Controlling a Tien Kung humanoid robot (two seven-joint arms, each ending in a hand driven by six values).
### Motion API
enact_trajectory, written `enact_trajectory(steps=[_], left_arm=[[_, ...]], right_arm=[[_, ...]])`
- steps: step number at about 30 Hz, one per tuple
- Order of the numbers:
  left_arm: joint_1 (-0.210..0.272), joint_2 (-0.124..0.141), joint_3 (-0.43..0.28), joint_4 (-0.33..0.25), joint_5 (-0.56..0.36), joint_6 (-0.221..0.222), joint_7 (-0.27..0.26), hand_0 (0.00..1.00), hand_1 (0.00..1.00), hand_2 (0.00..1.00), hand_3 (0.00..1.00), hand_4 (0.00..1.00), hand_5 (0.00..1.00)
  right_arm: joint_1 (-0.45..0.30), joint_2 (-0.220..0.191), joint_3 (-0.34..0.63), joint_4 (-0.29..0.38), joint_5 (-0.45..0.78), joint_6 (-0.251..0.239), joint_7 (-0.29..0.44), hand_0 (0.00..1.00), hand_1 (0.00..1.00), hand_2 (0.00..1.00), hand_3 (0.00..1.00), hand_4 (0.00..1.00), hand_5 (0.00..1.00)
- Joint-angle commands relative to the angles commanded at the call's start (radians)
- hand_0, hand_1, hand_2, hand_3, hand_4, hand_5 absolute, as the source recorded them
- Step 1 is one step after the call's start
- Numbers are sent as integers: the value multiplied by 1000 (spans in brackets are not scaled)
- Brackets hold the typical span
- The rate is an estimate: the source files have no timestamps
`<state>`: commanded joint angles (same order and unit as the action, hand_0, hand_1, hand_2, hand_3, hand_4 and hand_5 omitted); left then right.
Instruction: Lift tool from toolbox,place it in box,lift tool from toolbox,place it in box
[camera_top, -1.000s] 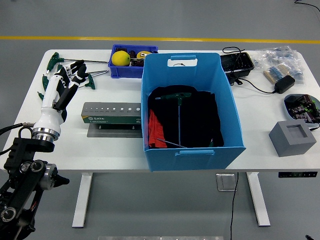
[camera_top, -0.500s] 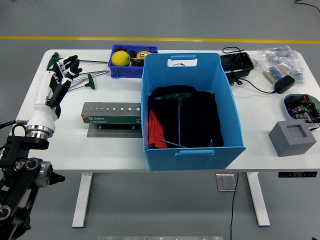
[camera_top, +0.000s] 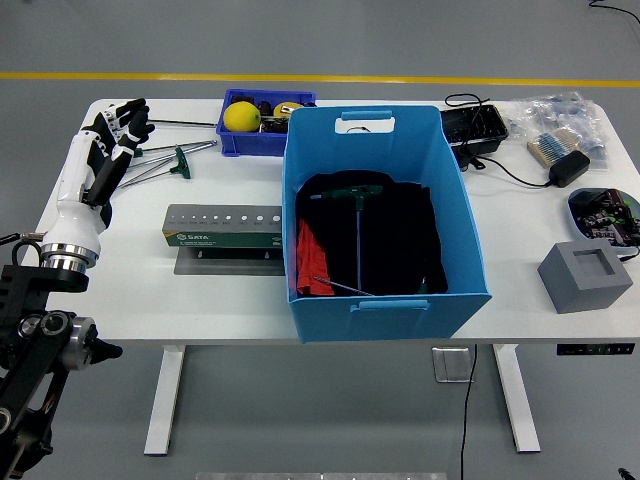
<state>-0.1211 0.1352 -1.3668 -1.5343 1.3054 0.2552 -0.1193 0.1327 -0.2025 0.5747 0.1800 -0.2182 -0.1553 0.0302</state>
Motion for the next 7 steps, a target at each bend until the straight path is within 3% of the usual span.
enact_trajectory(steps=[1, 7], left_arm=[[2, 3, 3, 0, 1, 2, 2, 746, 745, 792, 760, 916, 778], [21, 10, 11, -5, 6, 3, 4, 746, 745, 792, 760, 916, 778]], right_arm=[[-2, 2, 26, 0, -31, 12, -8, 741, 730, 764, 589, 792, 692], [-20, 15, 174, 0, -196, 96, -80, 741, 730, 764, 589, 792, 692]])
